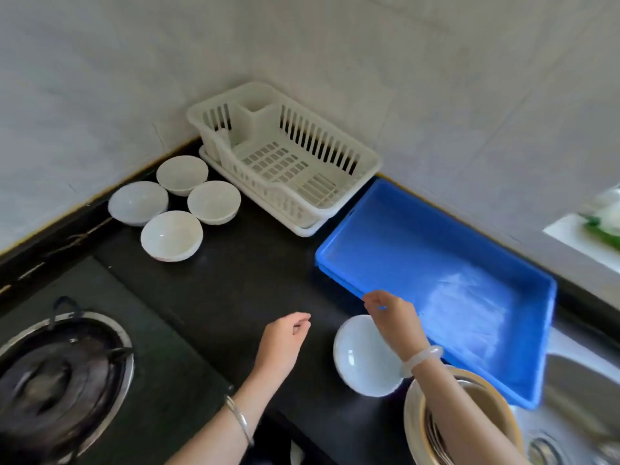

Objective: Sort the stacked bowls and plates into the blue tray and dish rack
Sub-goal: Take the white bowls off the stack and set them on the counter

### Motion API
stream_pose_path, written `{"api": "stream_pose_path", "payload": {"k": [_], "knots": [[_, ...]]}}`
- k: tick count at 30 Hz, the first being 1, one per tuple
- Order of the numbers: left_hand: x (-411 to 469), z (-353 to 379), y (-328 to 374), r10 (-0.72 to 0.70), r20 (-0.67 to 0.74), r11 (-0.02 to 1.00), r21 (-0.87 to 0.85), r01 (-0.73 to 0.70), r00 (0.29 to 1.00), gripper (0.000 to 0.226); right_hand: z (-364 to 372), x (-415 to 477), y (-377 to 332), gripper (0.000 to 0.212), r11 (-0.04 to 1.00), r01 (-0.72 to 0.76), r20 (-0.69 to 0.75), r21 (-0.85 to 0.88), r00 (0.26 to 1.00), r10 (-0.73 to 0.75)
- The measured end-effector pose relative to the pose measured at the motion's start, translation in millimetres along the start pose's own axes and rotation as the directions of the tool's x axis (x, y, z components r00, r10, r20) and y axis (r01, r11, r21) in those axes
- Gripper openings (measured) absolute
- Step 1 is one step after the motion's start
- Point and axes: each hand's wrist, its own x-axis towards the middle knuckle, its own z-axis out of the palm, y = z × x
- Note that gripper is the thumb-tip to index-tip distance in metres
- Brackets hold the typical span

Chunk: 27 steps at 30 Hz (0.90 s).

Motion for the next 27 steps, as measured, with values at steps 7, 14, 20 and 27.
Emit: {"api": "stream_pose_path", "payload": {"k": [7,14,20,27], "knots": [[-28.7,41.7,16.0,0.018,0.147,0.992,0.118,-0.036,0.989,0.041,-12.5,-35.4,57.8,0.020,0.980,-0.117,-0.110,-0.159,0.989,0.100],[-32.2,50.1,9.1,-0.024,0.161,0.992,0.127,0.003,0.987,0.049,-7.2,-42.7,57.3,0.017,0.975,-0.161,-0.093,-0.154,0.985,0.148],[-27.5,53.0,-1.6,-0.150,0.235,0.972,-0.141,0.186,0.960,0.045,-15.2,-37.4,53.3,0.011,0.967,-0.167,-0.096,-0.193,0.984,0.151],[-25.5,57.3,-4.0,-0.216,0.297,0.881,-0.352,0.317,0.930,0.045,-28.2,-36.8,59.4,0.007,0.981,-0.186,-0.028,-0.054,0.982,0.184]]}}
